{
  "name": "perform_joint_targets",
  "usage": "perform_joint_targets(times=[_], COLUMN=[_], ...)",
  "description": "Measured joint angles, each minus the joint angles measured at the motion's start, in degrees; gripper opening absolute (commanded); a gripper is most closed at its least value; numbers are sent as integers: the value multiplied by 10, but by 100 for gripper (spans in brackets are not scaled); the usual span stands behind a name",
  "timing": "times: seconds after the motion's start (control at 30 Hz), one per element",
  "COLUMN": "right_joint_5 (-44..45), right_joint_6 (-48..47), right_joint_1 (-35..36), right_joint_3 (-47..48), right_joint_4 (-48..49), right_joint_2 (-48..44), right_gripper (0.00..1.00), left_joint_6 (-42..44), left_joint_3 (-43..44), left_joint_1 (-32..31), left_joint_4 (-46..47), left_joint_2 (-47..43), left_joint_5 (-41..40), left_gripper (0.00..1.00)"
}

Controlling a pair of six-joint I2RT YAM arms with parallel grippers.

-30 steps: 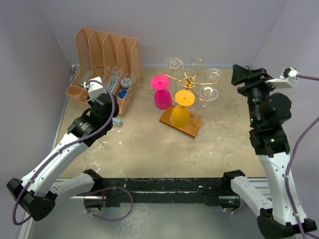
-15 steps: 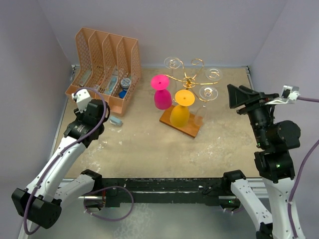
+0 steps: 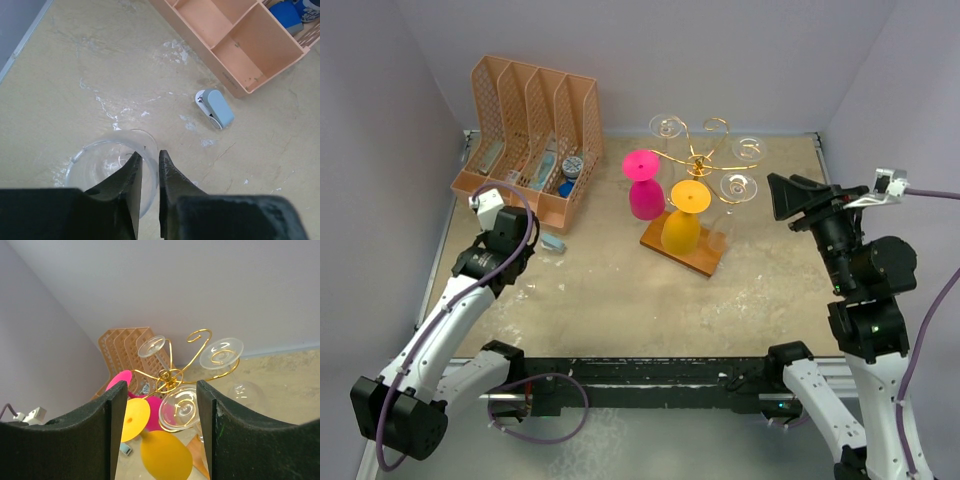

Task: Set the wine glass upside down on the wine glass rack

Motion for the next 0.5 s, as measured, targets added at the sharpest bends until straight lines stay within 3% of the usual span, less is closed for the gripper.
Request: perform_joint_targets(times=[0.27, 0.5], right_joint_5=[-52, -114], right_joint_6=[0, 5], right_joint_1=[0, 0], right_joint_3=[0, -3], right_joint_4=[3, 29], right_joint_2=[14, 33], right_gripper=[59, 60], left_joint_6=[6, 21], left_joint_3=[15, 100], left_joint_1=[3, 3], left_joint_4=[-15, -38], left_joint_2=[-9, -52], left_joint_5=[17, 78], left_gripper=[0, 0])
